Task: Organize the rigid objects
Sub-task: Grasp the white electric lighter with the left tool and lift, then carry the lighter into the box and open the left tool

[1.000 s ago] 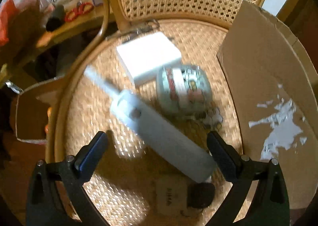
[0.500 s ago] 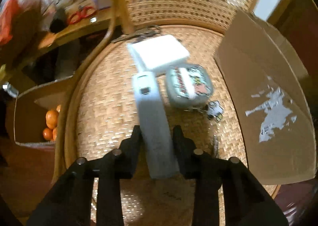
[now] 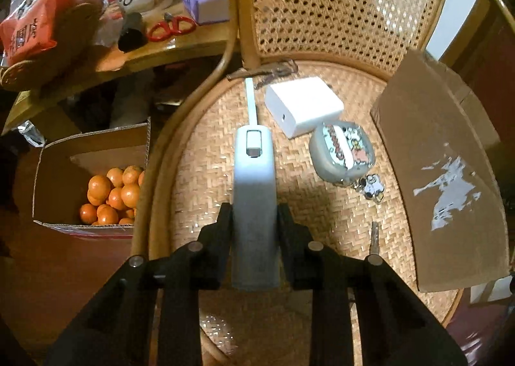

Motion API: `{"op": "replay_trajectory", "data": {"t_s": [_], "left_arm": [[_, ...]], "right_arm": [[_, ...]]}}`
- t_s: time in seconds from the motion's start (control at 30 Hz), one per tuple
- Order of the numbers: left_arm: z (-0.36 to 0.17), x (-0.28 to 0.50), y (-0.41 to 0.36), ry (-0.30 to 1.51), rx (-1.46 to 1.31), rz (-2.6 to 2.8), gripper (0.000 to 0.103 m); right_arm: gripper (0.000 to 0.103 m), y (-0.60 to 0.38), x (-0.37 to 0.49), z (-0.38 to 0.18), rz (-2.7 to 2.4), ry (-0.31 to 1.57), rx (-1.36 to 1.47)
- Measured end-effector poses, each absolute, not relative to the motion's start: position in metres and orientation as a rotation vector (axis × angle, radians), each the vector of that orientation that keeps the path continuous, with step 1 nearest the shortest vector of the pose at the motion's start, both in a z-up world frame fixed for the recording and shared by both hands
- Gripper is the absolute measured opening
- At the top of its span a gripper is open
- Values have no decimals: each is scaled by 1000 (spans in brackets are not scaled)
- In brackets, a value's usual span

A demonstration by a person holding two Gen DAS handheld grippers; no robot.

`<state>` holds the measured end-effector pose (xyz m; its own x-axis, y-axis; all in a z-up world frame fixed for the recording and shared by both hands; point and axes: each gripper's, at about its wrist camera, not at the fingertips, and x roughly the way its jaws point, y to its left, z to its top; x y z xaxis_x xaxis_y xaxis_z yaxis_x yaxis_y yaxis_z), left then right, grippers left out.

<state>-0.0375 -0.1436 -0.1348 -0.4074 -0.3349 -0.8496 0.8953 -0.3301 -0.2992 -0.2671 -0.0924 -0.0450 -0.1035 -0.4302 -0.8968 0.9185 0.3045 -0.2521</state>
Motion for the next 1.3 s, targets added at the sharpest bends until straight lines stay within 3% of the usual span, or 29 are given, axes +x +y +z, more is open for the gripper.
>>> {"op": "replay_trajectory", "data": {"t_s": [0.1, 0.57, 1.3], "left_arm": [[-131, -33, -142, 1054, 837, -1884, 25], [-105, -31, -134, 922, 797, -1896, 25], [-4, -106, -107, 797, 557, -2067, 25]], "right_arm": [[7, -92, -268, -45, -1238, 1169, 551], [7, -92, -267, -46, -1236, 1171, 549], [7, -96, -266, -44, -1239, 1167, 556]]}}
